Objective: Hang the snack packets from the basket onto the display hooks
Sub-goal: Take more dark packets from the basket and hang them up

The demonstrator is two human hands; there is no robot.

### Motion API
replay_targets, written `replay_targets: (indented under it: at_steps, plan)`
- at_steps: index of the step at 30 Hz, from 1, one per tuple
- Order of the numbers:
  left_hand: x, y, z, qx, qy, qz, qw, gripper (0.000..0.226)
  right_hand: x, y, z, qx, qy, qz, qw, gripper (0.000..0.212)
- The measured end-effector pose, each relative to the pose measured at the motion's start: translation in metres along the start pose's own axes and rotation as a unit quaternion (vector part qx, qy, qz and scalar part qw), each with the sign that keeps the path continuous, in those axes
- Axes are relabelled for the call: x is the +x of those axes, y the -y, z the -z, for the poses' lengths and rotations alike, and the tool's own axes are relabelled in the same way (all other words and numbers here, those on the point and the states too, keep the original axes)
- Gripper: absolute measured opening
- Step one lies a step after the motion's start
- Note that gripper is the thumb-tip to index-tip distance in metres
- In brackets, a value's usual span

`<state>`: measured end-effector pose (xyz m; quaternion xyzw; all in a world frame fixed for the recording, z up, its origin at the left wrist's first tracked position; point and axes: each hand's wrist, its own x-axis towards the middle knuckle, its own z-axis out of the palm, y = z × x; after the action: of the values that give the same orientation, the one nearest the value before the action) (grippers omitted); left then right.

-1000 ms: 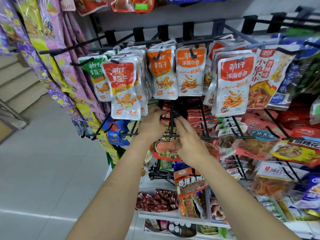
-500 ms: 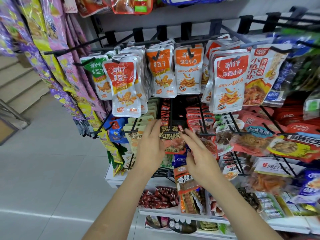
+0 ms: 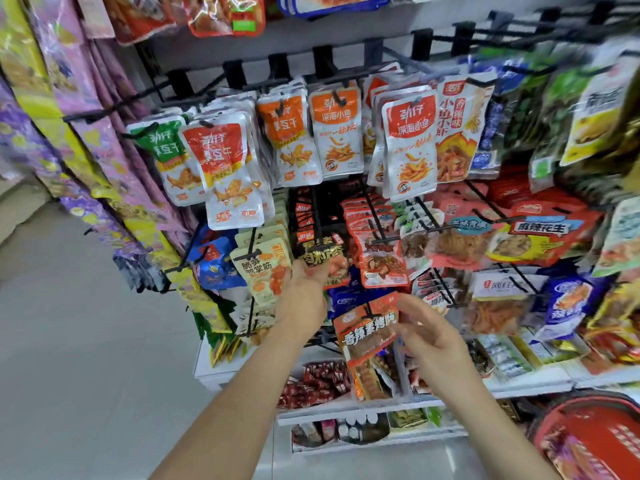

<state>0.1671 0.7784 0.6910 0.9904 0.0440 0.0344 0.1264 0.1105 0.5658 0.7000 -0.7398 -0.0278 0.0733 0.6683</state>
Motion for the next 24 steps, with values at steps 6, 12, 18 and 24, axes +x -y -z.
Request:
replay_targets:
  at_steps: [6, 12, 18, 24]
  plan:
    - [-0.027, -0.004, 0.019, -0.105, -0.018, -0.03, 0.994, 0.065, -0.039, 0.012, 0.015, 0.138, -0.11, -0.058, 0.983, 0.027]
    - [-0.076, -0.051, 0.036, -0.288, 0.0, -0.06, 0.956, 0.02, -0.102, 0.009, 0.073, 0.181, -0.238, -0.078, 0.951, 0.027]
    - [-0.121, -0.133, 0.028, -0.348, 0.083, -0.156, 0.921, 0.013, -0.18, 0.003, 0.154, 0.041, -0.347, -0.08, 0.933, 0.022]
    - [-0.151, -0.234, -0.021, -0.313, 0.169, -0.297, 0.886, 0.03, -0.257, -0.021, 0.253, -0.168, -0.386, -0.13, 0.898, 0.02]
